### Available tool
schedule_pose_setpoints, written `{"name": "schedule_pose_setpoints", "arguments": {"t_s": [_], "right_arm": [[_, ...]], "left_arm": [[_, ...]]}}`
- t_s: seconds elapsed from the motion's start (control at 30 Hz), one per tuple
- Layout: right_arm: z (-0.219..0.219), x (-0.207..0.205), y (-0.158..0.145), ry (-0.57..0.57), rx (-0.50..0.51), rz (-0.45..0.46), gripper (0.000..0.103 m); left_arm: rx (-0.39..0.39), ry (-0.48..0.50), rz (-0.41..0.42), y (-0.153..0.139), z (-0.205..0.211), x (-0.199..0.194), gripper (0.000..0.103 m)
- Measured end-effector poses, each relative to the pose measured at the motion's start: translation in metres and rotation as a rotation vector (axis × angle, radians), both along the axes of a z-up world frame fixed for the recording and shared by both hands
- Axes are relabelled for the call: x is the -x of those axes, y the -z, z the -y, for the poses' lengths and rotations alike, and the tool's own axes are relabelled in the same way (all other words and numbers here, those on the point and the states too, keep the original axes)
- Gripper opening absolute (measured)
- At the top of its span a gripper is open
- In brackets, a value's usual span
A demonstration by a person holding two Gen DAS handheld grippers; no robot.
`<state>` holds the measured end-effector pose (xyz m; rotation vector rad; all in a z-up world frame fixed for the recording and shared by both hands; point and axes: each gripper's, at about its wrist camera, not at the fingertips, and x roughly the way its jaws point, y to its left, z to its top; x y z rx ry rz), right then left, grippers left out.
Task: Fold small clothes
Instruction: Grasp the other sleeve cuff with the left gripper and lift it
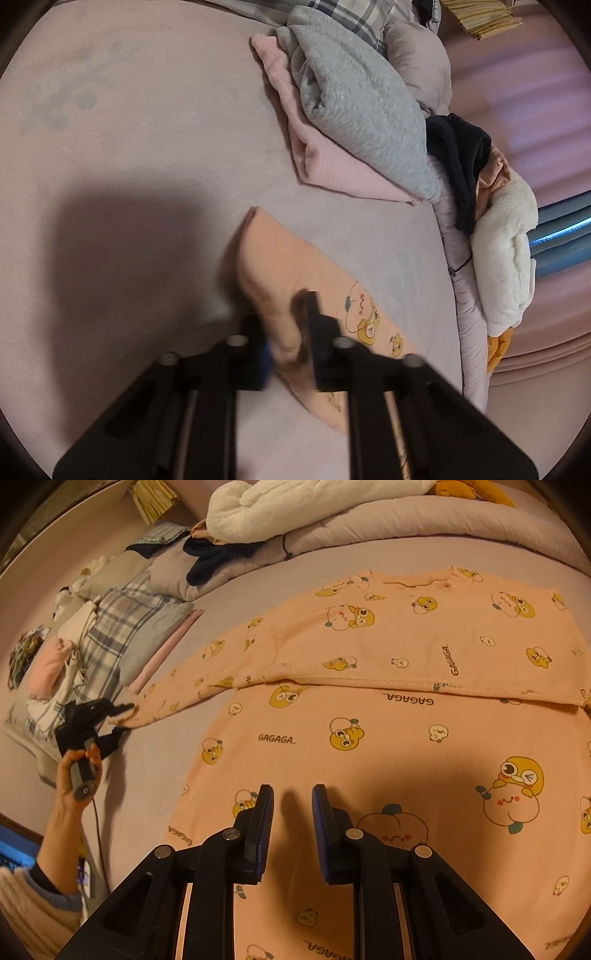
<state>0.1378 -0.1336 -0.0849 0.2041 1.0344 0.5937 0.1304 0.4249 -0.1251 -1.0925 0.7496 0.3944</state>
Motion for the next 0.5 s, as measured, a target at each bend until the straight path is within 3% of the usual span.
{"name": "schedule_pose_setpoints", "arguments": {"t_s": [0.2,0.5], "right_arm": [[0.006,0.006,-0.005,0.013,-0.002,0.016,0.021],[0.025,0.017,-0.011,0.057,-0.040,0.031,0.021]], "left_arm": [[-0.057,0.037,0.038,-0.025,0.014,0.003,0.007],[-0.159,0.249,0.171,-0.099,0.091,-0.020,0.007]]}}
